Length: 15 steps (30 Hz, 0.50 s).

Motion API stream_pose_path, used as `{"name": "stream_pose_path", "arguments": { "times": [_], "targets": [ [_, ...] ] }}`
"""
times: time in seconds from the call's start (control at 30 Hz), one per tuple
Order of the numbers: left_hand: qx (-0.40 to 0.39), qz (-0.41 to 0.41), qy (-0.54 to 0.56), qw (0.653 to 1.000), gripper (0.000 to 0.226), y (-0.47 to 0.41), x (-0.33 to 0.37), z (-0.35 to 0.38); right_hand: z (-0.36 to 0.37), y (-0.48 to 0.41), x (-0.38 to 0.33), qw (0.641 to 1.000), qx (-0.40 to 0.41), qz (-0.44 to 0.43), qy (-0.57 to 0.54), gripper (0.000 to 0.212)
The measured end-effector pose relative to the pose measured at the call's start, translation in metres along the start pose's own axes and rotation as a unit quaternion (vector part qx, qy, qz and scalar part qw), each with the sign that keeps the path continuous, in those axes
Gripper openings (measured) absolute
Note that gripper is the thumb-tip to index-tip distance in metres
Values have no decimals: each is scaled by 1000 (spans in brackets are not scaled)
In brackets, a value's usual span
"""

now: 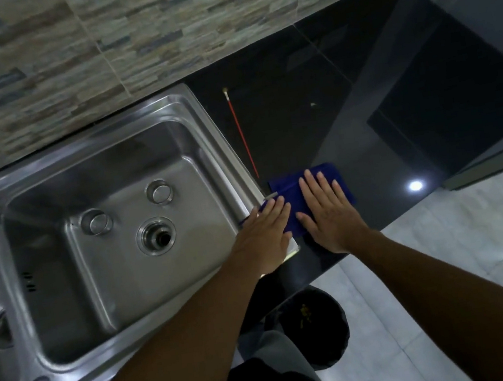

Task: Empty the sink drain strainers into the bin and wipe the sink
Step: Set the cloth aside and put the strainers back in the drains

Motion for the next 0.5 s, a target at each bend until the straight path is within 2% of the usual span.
{"name": "stream_pose_path", "arguments": {
  "times": [0.1, 0.27, 0.4, 0.5],
  "targets": [
    [50, -2, 14, 999, 62, 15, -14, -16, -8, 7, -14, 999, 21, 7, -26, 68],
    [103, -71, 50, 991, 62, 69, -76, -30, -16, 8, -91, 992, 53, -98, -54, 62],
    [115, -141, 50, 982, 60, 132, -148, -26, -10, -5, -170, 980, 34, -184, -70, 61],
    [137, -223, 69, 963, 64, 187, -203, -20, -1, -19, -227, 972, 3, -224, -72, 61]
  ]
}}
Point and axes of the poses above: each hand's wrist, its own y-axis away from the middle knuckle, its own z-axis out of the palm, x = y × z, the point moved 7 cm from there along -y, towards the middle knuckle, and after that the axes turned 5 degrees about z, right-handed, at the moved point
